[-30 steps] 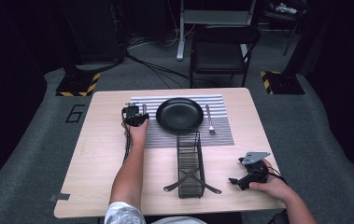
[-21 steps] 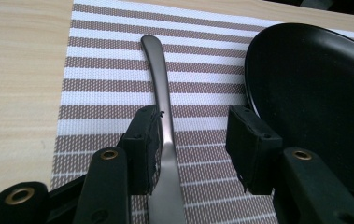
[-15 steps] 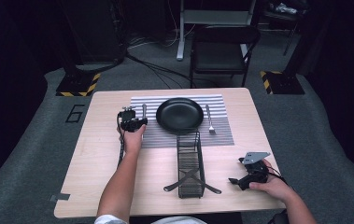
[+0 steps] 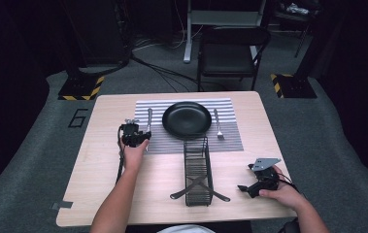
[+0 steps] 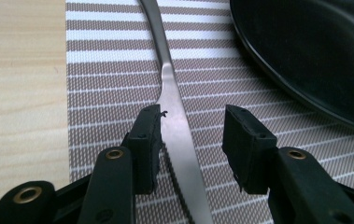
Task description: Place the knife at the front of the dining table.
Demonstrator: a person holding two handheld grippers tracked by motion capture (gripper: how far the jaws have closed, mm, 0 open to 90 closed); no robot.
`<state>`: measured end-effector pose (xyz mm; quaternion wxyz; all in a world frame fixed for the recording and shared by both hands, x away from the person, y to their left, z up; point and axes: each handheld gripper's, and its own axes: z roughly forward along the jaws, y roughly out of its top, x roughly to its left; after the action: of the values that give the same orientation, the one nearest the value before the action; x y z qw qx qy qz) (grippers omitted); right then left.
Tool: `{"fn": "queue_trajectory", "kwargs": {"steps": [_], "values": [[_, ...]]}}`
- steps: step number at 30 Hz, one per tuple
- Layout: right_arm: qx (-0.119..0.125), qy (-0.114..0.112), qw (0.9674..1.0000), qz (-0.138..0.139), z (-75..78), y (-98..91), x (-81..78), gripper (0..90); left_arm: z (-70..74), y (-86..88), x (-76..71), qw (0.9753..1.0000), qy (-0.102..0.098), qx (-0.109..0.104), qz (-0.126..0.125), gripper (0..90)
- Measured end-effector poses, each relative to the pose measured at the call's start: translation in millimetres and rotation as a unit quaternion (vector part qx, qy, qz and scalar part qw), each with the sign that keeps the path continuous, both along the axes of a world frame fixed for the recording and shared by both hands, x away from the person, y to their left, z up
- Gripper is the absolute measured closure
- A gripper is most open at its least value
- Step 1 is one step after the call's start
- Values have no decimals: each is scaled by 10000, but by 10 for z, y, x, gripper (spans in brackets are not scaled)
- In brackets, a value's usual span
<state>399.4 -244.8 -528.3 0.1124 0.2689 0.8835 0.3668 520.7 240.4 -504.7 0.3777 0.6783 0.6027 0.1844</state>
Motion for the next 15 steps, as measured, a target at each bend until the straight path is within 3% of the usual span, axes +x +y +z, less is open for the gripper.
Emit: {"fn": "queue_trajectory", "kwargs": {"steps": [15], "values": [[0,3,10000,-19,0,1,-3,0,33,1,-259,9989,59,138,-444,541]]}}
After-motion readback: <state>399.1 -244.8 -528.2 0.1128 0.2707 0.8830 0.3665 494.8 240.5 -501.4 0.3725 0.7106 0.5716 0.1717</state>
